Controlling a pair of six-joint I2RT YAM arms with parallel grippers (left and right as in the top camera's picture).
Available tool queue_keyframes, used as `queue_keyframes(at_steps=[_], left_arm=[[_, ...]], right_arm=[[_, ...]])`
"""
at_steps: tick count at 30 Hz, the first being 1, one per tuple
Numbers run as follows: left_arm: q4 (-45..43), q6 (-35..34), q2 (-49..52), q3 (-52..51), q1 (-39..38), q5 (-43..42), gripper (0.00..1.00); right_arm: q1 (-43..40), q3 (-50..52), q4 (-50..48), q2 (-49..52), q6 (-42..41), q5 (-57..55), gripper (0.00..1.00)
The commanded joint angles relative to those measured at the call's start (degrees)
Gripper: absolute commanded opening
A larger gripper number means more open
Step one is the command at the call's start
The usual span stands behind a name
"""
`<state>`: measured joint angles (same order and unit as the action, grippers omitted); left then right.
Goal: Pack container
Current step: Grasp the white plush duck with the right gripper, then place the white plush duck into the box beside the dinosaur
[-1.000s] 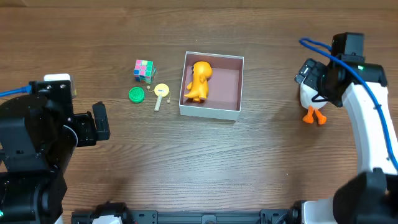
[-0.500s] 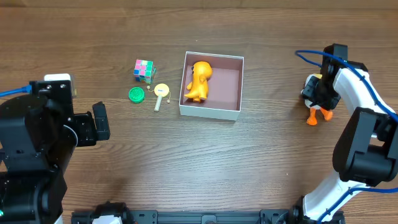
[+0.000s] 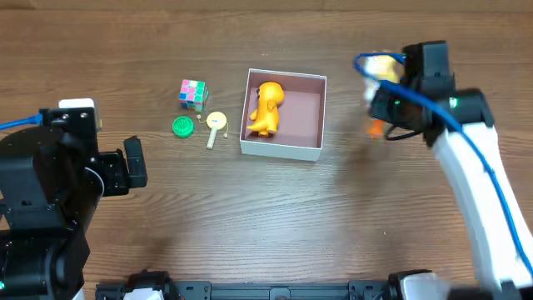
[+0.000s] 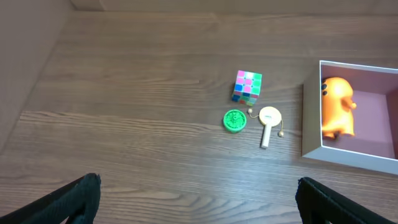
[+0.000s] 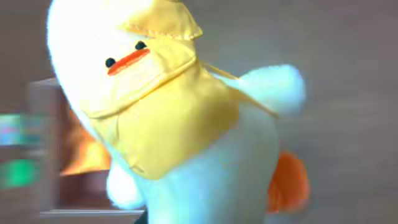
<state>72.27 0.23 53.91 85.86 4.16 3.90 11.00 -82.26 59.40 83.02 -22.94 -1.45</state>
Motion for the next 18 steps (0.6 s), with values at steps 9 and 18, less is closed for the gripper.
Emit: queue_keyframes(at_steps=[9,18], left_arm=[[-0.07,1.09,0.09,0.55,0.33,0.11,1.0],[-0.07,1.09,0.09,0.55,0.33,0.11,1.0]], right_arm=[[15.85,-0.26,-16.26,17.62,-19.06,1.14,0.04],[16.06,-1.18,-16.96,26.18,-14.01,2.8,0.63]])
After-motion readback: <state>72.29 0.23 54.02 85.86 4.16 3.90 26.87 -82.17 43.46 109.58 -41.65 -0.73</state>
